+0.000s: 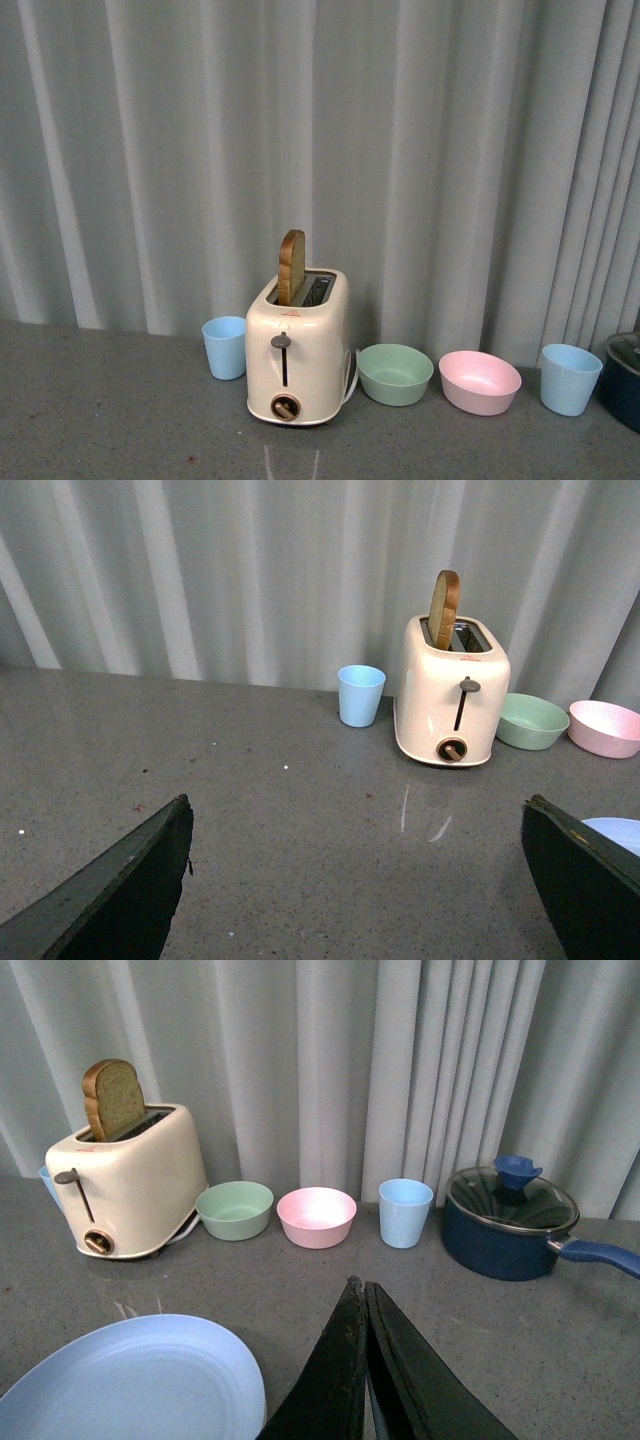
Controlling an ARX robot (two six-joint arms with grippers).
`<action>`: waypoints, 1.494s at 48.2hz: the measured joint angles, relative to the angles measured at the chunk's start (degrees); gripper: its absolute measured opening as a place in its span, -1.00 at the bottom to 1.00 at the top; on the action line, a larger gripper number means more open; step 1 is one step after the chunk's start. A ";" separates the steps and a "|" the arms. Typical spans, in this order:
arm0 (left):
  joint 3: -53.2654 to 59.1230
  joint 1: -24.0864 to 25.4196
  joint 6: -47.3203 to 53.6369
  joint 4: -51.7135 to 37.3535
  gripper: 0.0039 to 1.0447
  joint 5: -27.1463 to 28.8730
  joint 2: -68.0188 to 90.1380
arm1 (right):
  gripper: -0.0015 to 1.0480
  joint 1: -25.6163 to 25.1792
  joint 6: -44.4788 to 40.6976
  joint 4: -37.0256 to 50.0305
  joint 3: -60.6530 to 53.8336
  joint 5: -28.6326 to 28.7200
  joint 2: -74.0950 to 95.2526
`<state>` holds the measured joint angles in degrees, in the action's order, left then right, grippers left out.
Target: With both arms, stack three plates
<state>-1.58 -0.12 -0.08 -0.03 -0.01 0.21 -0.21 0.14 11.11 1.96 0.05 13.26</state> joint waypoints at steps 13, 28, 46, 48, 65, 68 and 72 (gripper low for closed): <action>0.00 0.00 0.00 0.00 0.87 0.00 0.00 | -0.94 0.00 -0.02 -5.86 -1.57 0.00 -6.99; 0.00 0.00 0.00 0.00 0.87 0.00 -0.04 | -0.94 0.00 -0.04 -11.08 -1.60 0.02 -12.96; 0.00 0.00 0.00 0.00 0.87 0.00 -0.07 | -0.27 0.00 -0.13 -11.08 -1.60 0.02 -13.00; 0.00 0.00 0.00 0.00 0.87 0.00 -0.07 | -0.13 0.00 -0.13 -11.08 -1.60 0.02 -13.00; 0.00 0.00 0.00 0.00 0.87 0.00 -0.07 | 0.88 0.00 -0.09 -11.08 -1.60 0.00 -13.00; 0.00 0.00 0.00 0.00 0.87 0.00 -0.07 | 0.84 0.00 -0.11 -11.08 -1.60 0.02 -13.00; 0.00 0.00 0.02 0.00 0.87 0.00 -0.07 | 0.86 0.00 -0.11 -11.08 -1.60 0.02 -13.00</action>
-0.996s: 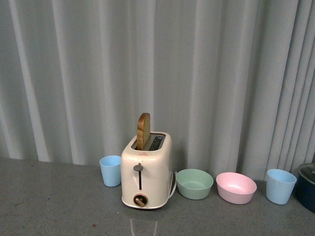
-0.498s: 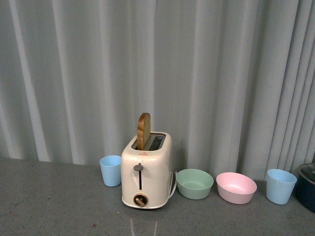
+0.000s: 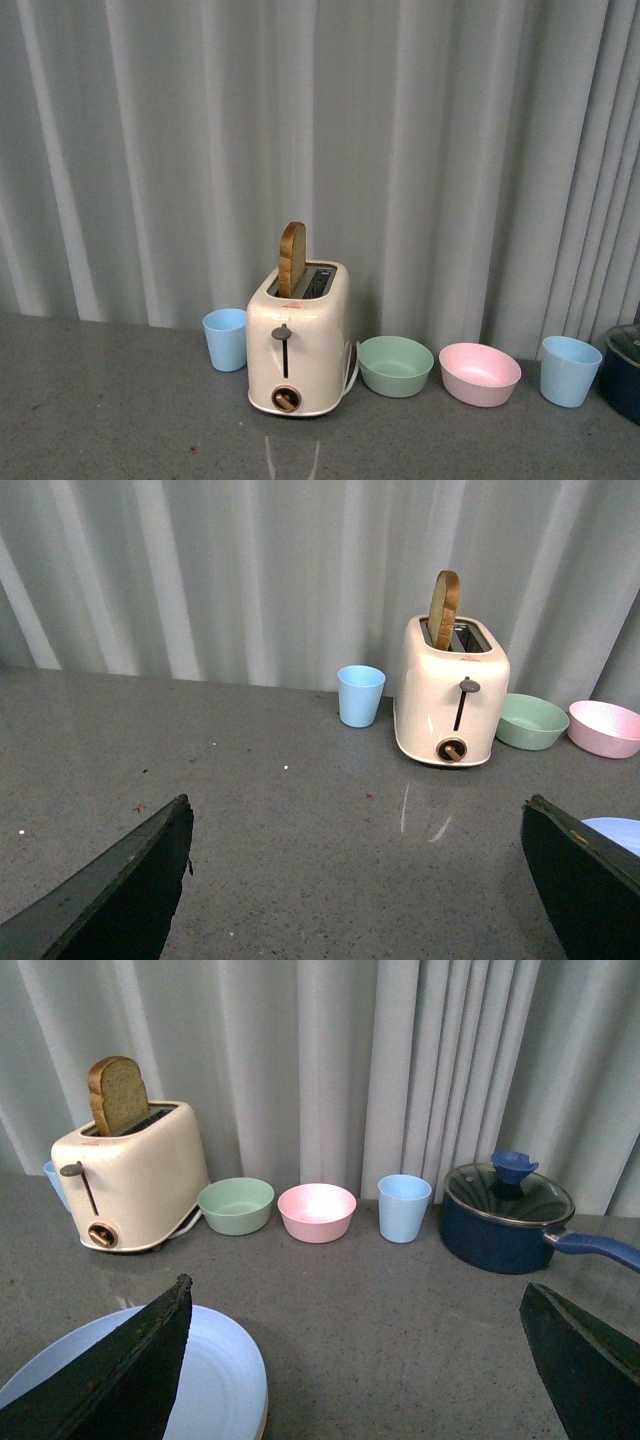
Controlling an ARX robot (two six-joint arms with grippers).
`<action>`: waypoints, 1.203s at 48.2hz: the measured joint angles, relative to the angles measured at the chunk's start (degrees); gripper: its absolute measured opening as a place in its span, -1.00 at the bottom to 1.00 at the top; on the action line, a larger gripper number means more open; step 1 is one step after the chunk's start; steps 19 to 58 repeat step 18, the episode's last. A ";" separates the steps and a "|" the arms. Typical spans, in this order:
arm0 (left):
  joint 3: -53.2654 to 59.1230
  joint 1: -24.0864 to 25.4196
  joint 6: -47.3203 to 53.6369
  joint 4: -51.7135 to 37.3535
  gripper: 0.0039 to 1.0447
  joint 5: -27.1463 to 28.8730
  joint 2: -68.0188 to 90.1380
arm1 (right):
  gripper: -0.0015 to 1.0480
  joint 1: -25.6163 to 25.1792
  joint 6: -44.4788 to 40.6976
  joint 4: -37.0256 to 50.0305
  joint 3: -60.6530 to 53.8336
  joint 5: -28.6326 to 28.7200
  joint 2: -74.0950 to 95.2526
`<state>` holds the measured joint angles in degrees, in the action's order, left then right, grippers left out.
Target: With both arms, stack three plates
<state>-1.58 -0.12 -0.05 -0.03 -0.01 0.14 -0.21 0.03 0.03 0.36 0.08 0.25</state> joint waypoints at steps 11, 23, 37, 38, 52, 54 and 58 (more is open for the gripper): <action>0.00 0.00 -0.02 0.00 0.87 0.00 0.00 | 0.86 0.00 0.00 0.00 0.00 0.00 0.00; 0.00 0.00 -0.02 0.00 0.87 0.00 0.00 | 0.86 0.00 0.00 0.00 0.00 0.00 0.00; 0.00 0.00 -0.02 0.00 0.87 0.00 0.00 | 0.86 0.00 0.00 0.00 0.00 0.00 0.00; 0.00 0.00 -0.02 0.00 0.87 0.00 0.00 | 0.86 0.00 0.00 0.00 0.00 0.00 0.00; 0.00 0.00 -0.02 0.00 0.87 0.00 0.00 | 0.86 0.00 0.00 0.00 0.00 0.00 0.00; 0.00 0.00 -0.02 0.00 0.87 0.00 0.00 | 0.86 0.00 0.00 0.00 0.00 0.00 0.00; 0.00 0.00 -0.02 0.00 0.87 0.00 0.00 | 0.86 0.00 0.00 0.00 0.00 0.00 0.00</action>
